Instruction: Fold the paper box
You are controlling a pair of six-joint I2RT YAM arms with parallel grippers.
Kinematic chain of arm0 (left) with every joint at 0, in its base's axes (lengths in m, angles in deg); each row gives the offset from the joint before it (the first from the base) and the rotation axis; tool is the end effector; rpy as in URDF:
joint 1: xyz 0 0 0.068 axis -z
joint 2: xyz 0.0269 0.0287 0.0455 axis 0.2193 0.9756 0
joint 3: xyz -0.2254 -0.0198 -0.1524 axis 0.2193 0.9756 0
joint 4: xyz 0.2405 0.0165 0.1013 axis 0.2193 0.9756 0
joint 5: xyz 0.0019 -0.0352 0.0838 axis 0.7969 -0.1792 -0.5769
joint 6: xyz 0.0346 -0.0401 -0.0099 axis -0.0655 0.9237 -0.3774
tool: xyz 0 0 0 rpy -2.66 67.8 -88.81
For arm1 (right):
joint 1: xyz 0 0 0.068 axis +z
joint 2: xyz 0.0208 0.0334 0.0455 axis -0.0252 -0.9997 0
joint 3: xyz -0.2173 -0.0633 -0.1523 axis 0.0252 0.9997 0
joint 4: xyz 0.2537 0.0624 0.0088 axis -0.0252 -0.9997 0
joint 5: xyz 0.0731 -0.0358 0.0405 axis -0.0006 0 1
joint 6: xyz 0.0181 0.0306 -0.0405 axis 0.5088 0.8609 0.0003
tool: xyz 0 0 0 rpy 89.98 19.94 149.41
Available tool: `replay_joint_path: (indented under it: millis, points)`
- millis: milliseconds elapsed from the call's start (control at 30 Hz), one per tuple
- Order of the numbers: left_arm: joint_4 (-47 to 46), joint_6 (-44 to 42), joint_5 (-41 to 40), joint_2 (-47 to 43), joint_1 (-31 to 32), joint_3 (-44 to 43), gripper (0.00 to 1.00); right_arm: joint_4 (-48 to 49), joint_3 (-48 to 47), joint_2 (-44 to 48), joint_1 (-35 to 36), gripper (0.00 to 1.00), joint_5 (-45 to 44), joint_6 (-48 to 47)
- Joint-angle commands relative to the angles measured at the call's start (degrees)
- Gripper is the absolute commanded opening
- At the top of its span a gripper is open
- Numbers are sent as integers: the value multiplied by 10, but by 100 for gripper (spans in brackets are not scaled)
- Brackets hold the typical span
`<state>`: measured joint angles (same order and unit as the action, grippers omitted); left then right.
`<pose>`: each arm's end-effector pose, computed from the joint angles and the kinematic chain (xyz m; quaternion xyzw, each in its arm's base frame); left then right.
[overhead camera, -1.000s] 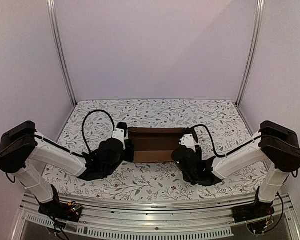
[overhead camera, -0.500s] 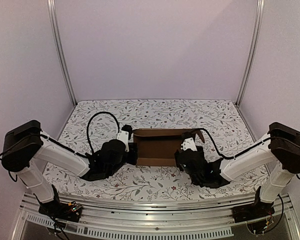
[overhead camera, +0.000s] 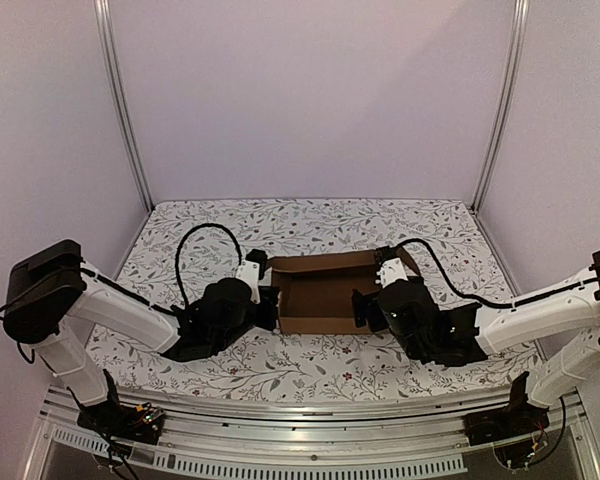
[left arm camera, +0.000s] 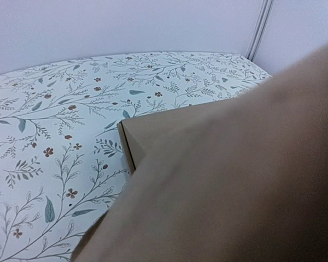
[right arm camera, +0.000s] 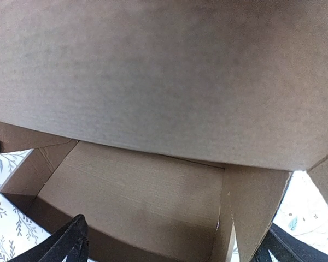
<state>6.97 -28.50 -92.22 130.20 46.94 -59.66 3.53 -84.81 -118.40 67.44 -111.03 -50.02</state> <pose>0.1731 -0.2601 0.1520 0.1104 0.8097 -0.1977 0.5413 0.1417 0.2512 0.1950 -0.1109 0.8050 0.0405 0.5815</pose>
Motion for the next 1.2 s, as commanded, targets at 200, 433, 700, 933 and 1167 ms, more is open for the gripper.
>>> replay_joint_path:
  millis: [200,433,700,933,1167]
  points:
    - [58,14,61,24,10,2,0,-73,-14,82,2,99,51,-17]
    - [64,9,60,22,10,-5,0,-133,-6,153,2,99,66,-19]
    - [76,5,59,24,12,-16,0,-251,-46,259,2,99,113,-47]
    - [86,1,55,35,20,-37,0,-294,-109,317,1,99,176,-62]
    - [108,-3,40,44,34,-60,0,-327,-195,273,1,98,176,-85]
